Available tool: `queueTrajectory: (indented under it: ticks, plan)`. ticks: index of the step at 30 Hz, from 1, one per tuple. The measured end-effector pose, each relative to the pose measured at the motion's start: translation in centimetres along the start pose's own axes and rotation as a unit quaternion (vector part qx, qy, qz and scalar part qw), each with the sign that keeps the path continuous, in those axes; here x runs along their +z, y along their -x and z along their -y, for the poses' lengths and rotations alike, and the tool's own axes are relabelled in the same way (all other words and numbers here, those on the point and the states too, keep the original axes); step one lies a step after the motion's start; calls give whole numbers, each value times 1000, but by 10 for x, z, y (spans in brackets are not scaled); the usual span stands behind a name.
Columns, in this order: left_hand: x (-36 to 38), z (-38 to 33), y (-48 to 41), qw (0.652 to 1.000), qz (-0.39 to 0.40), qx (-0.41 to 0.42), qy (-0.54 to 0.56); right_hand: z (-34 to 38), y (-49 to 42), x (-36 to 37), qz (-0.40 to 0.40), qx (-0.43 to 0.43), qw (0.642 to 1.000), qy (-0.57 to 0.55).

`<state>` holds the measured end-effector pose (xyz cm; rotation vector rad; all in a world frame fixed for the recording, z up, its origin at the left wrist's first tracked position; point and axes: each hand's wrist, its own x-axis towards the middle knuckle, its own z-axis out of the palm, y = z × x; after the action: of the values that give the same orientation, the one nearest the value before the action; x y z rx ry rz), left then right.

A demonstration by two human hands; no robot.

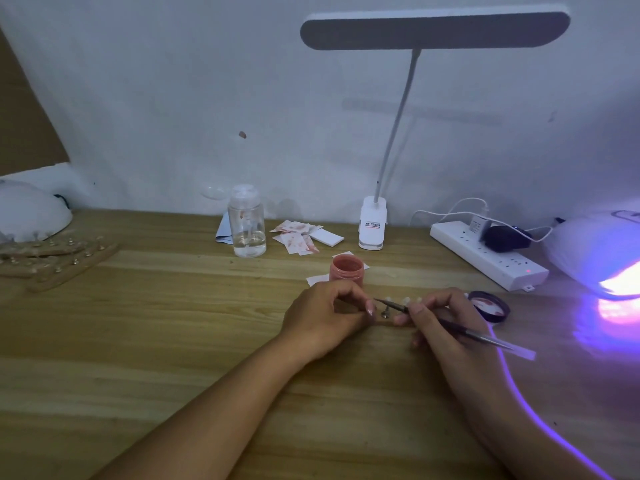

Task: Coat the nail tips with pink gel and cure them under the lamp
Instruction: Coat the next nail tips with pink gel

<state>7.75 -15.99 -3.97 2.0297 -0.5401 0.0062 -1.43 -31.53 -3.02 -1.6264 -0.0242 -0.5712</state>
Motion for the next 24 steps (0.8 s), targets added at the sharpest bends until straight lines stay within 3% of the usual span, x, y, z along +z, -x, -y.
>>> queueTrajectory:
  ticks: [24]
  plan:
    - [1, 2, -1, 1000, -6, -3, 0, 5, 4, -1, 23, -1, 997, 77]
